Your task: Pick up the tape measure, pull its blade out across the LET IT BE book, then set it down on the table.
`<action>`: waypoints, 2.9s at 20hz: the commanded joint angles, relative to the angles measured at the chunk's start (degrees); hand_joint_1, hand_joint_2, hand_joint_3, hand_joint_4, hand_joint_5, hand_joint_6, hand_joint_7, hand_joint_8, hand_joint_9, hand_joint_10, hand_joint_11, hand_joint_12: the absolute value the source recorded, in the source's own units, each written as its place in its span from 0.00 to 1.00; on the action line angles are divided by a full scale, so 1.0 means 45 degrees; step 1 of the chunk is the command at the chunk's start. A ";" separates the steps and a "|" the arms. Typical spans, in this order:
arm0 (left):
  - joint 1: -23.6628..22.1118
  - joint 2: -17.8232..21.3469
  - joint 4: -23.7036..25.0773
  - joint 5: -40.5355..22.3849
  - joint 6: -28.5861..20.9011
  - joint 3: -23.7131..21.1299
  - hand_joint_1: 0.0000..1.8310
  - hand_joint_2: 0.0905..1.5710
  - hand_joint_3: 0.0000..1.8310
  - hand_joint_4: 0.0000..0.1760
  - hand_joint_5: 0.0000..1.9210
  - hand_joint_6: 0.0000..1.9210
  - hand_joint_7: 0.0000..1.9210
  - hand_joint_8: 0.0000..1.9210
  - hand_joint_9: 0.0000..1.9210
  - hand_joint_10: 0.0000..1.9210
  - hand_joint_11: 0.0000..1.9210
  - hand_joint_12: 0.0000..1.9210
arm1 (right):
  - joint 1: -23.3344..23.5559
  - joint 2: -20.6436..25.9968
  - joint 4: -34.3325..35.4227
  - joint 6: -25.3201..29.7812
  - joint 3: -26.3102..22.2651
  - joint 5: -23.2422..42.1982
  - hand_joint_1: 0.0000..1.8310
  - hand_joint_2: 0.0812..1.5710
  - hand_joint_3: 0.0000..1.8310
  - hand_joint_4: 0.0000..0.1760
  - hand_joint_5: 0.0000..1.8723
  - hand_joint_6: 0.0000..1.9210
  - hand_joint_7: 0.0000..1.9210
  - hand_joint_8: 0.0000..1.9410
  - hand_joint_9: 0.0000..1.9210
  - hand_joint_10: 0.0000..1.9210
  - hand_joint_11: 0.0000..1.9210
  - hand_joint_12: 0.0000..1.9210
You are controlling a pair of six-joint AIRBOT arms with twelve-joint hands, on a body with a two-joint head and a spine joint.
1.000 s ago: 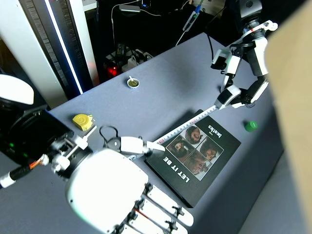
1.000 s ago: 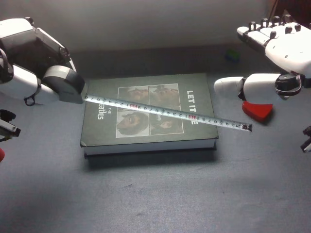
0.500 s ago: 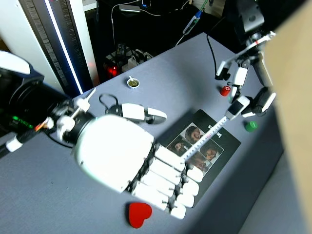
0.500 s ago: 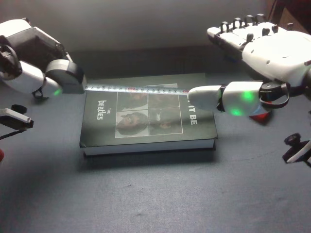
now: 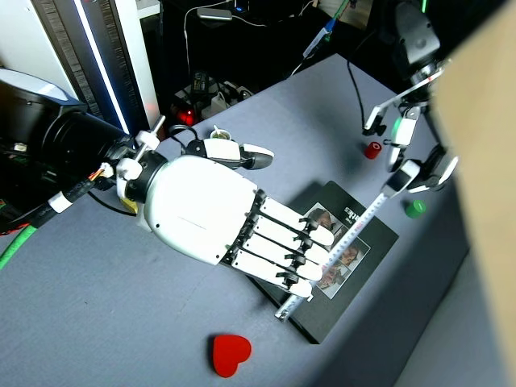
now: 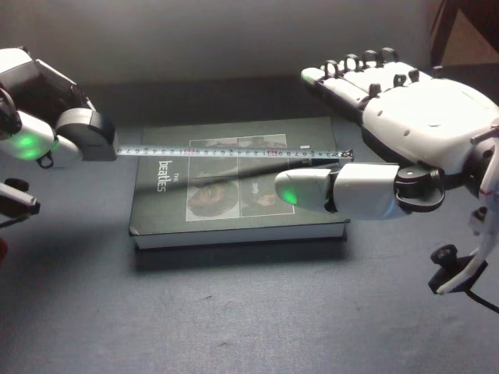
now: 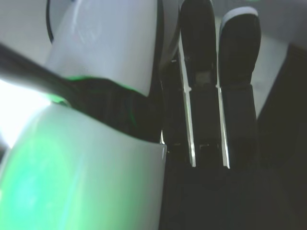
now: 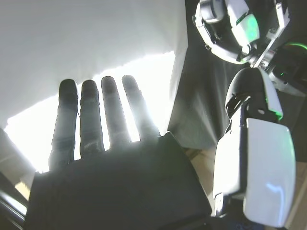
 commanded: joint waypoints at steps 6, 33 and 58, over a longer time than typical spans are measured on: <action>0.0222 -0.0018 0.0164 -0.1016 -0.0452 0.0314 0.82 0.65 0.00 0.00 0.51 0.44 0.65 0.18 0.55 0.45 0.49 0.71 | -0.0177 0.0051 -0.0870 0.0152 -0.0050 -0.0959 0.00 0.60 0.00 0.00 0.00 0.00 0.00 0.00 0.00 0.00 0.00 0.14; 0.1588 -0.0247 0.0928 -0.1144 -0.2245 0.0490 0.82 0.64 0.00 0.00 0.51 0.43 0.66 0.15 0.56 0.44 0.49 0.71 | -0.0652 -0.0114 -0.1873 0.0792 -0.0055 -0.1234 0.00 0.62 0.00 0.00 0.02 0.00 0.03 0.00 0.01 0.00 0.00 0.21; 0.0061 0.1011 0.1004 -0.1258 -0.1435 -0.1298 0.82 0.64 0.00 0.00 0.50 0.44 0.68 0.12 0.56 0.44 0.49 0.71 | -0.1040 -0.0143 -0.2532 0.1010 -0.0087 -0.1446 0.00 0.63 0.00 0.00 0.02 0.00 0.04 0.00 0.03 0.00 0.00 0.21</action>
